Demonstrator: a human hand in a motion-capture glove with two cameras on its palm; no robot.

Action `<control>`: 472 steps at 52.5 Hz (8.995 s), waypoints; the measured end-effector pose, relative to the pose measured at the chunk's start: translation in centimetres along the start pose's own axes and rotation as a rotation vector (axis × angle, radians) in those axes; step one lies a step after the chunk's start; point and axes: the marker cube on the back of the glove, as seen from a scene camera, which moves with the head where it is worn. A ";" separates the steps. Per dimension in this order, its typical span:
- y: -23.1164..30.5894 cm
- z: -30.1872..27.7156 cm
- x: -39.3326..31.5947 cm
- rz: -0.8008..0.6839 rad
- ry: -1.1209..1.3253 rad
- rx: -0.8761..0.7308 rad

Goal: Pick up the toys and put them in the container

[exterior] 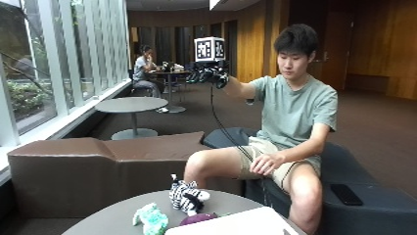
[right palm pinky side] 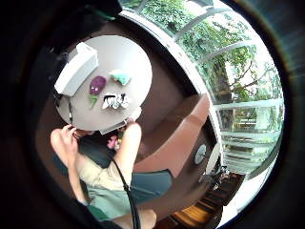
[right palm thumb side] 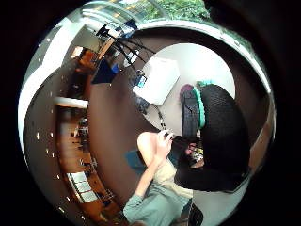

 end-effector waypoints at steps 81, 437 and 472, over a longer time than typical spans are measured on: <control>-9.8 39.7 10.1 -0.066 0.201 -0.750; -19.2 31.2 -3.9 -0.603 0.237 -0.452; -18.8 47.7 -3.3 -0.521 0.057 -0.394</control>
